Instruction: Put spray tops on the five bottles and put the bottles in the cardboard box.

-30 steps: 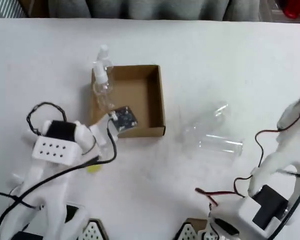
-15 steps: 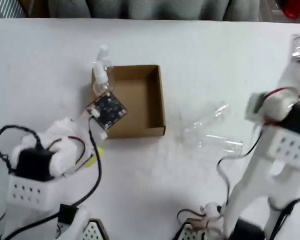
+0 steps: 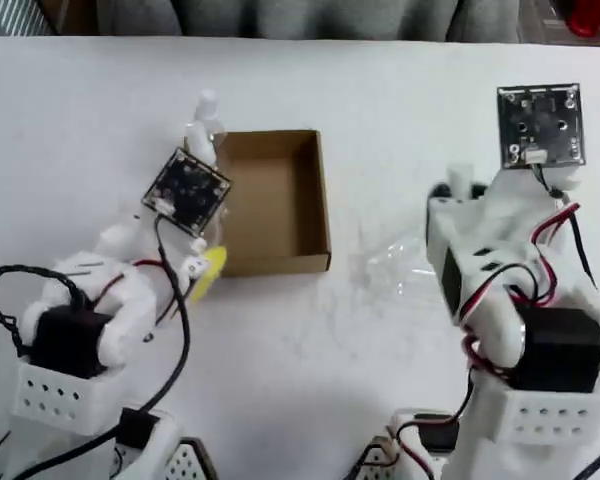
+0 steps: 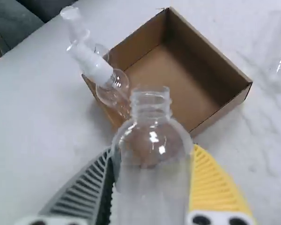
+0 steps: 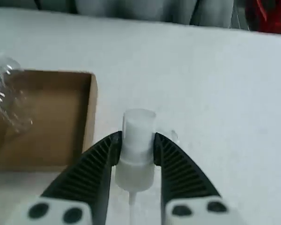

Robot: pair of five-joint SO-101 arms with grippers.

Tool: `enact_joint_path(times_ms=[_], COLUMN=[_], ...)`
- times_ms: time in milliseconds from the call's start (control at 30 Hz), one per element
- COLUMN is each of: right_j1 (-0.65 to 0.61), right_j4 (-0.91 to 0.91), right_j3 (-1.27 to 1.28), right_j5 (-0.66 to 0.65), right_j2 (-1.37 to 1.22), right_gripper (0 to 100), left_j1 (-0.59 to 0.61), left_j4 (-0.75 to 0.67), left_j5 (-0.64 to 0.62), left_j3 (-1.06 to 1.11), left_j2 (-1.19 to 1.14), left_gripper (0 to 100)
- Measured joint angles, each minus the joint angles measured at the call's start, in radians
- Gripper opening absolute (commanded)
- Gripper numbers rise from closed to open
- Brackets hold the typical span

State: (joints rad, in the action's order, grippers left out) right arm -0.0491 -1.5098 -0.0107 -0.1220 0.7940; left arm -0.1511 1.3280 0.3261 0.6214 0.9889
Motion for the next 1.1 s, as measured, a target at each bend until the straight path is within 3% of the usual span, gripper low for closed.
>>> enact_joint_path(times_ms=[267,500,867,1100], right_j1=[-0.074,-0.118,-0.124,-0.244], right_j4=[0.284,0.368,0.466,0.52], right_j3=[0.005,0.005,0.063,0.064], right_j5=[0.009,0.244,0.367,0.422], right_j2=[0.014,0.014,0.018,0.11], right_gripper=[1.5,1.5,1.5,1.5], left_j1=[-0.029,-0.028,-0.028,-0.028], left_j4=[-0.161,-0.196,-0.322,-0.361], left_j5=[-0.008,-0.008,-0.014,-0.252], left_j3=[0.143,0.152,0.42,0.457], left_j2=[0.0,0.008,0.42,0.578], left_gripper=[2,2,2,2])
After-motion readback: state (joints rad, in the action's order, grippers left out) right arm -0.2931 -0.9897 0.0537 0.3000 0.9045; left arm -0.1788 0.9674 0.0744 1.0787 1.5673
